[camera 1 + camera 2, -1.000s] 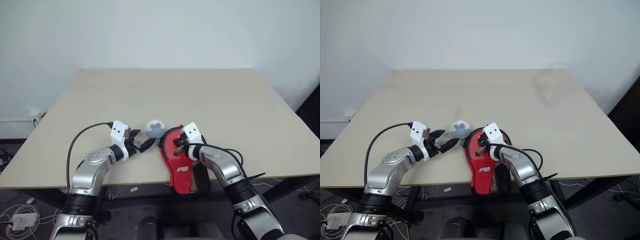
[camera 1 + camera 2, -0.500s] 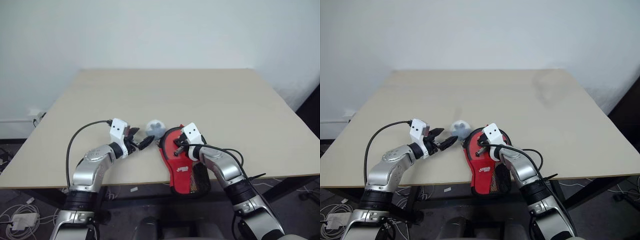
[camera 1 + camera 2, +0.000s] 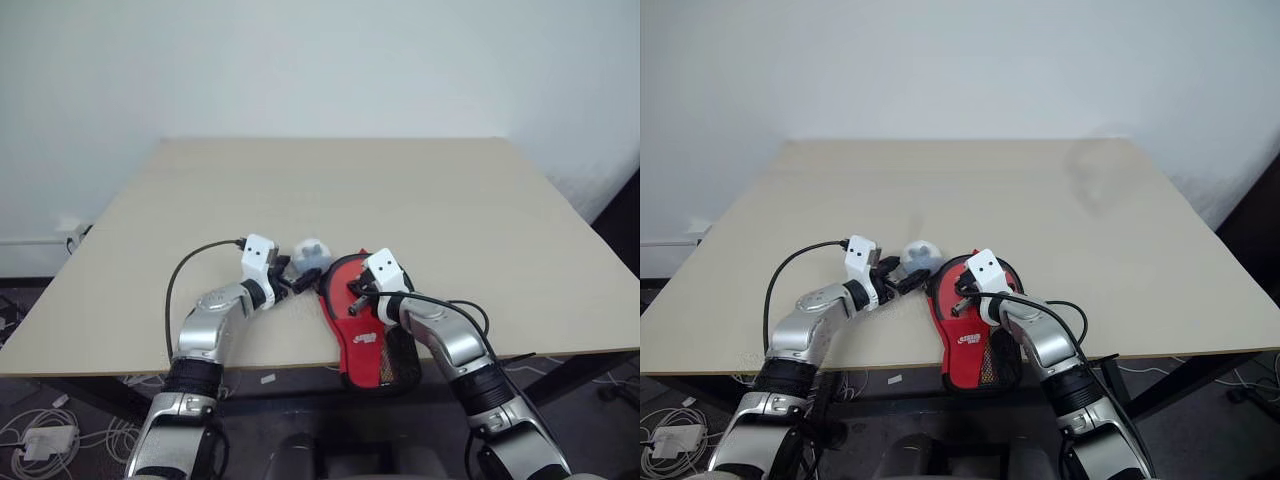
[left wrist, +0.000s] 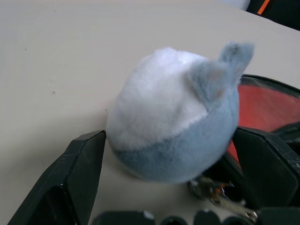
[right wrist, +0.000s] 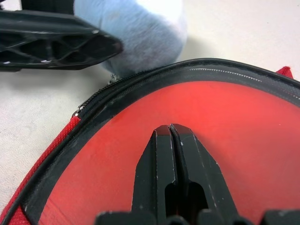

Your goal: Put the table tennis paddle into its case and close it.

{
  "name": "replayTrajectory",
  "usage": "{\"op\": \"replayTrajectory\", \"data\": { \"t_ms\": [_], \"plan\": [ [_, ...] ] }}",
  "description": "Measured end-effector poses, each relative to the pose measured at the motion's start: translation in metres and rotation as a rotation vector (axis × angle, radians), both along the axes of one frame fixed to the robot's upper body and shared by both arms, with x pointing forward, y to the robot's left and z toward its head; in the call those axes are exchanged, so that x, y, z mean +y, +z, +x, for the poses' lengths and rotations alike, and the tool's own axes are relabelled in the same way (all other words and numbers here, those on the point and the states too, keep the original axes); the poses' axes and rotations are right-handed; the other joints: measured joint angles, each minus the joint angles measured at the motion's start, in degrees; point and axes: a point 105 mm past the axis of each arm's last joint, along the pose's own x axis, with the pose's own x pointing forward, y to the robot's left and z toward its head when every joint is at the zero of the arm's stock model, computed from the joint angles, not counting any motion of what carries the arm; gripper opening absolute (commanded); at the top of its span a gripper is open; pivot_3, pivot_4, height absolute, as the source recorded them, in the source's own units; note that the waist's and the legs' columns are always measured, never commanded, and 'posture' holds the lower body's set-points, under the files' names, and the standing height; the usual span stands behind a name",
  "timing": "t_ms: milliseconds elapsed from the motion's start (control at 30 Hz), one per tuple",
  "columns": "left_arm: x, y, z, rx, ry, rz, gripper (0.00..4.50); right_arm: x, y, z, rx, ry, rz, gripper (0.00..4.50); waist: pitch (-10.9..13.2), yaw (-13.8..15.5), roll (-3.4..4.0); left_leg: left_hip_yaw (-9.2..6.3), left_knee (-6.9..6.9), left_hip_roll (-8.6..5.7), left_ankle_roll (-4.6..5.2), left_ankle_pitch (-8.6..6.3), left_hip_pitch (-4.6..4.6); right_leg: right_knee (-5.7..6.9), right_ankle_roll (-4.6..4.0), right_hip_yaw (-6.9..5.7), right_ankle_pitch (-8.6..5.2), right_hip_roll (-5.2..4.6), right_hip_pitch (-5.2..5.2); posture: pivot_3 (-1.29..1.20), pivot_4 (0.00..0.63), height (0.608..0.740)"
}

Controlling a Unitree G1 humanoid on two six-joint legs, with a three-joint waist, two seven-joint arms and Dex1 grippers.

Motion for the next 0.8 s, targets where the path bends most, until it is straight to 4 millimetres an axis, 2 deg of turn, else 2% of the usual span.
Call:
{"op": "replayTrajectory", "data": {
  "t_ms": [167, 267, 533, 633, 700, 800],
  "plan": [
    [-0.001, -0.001, 0.009, -0.002, 0.019, 0.008, 4.50, 0.000, 0.000, -0.001, 0.000, 0.000, -0.004, 0.03, 0.00, -0.01, -0.01, -0.02, 0.02, -0.02, 0.01, 0.00, 0.00, 0.00, 0.02, 0.00, 0.01, 0.00, 0.01, 0.00, 0.000, 0.698],
    [-0.001, -0.002, 0.012, 0.001, 0.022, 0.007, 3.90, 0.000, 0.000, -0.001, 0.000, 0.000, -0.008, 0.00, 0.00, -0.01, 0.00, -0.03, 0.03, -0.02, 0.01, 0.00, 0.00, 0.01, 0.03, -0.01, 0.01, 0.01, 0.02, 0.00, 0.000, 0.698],
    [-0.004, -0.003, 0.013, 0.015, 0.017, -0.021, 1.30, -0.001, 0.000, -0.003, 0.005, -0.001, -0.010, 0.00, -0.01, 0.00, -0.02, -0.05, 0.05, -0.01, 0.02, 0.00, 0.00, 0.01, 0.02, -0.02, 0.01, 0.01, 0.03, 0.00, 0.000, 0.698],
    [-0.004, -0.003, 0.014, 0.017, 0.015, -0.025, 0.52, -0.001, 0.000, -0.004, 0.006, -0.002, -0.010, 0.00, -0.01, 0.01, -0.02, -0.06, 0.05, -0.02, 0.02, 0.00, 0.00, 0.01, 0.02, -0.03, 0.01, 0.01, 0.04, 0.00, 0.000, 0.698],
    [-0.006, -0.002, 0.016, 0.021, 0.017, -0.024, 0.17, -0.001, -0.001, -0.004, 0.006, -0.003, -0.009, 0.00, -0.01, 0.03, -0.02, -0.08, 0.07, -0.01, 0.02, 0.00, 0.00, 0.01, 0.03, -0.05, 0.00, 0.01, 0.05, 0.00, 0.000, 0.698],
    [-0.010, -0.002, 0.022, 0.028, 0.023, -0.017, 0.12, -0.001, -0.001, -0.005, 0.008, -0.003, -0.010, 0.00, -0.02, 0.09, -0.03, -0.12, 0.11, -0.02, 0.02, 0.01, 0.00, 0.02, 0.05, -0.08, -0.01, 0.01, 0.08, 0.00, 0.000, 0.698]
  ]
}}
